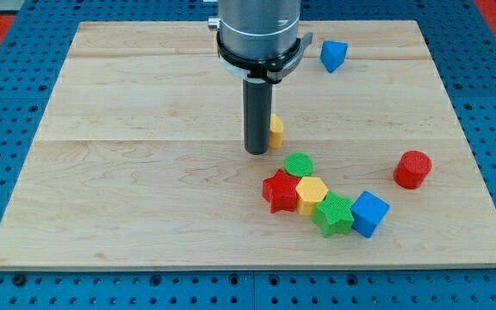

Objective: Move the yellow heart to the center

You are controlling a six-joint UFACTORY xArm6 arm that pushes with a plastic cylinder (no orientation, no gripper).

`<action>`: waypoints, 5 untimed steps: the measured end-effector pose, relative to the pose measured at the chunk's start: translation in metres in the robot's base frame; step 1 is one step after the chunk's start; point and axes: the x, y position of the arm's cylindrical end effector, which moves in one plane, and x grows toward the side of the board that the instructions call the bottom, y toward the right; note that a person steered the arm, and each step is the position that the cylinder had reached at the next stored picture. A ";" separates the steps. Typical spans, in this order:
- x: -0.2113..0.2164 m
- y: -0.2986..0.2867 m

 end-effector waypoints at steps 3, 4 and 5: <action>-0.017 0.019; -0.021 0.020; -0.035 0.020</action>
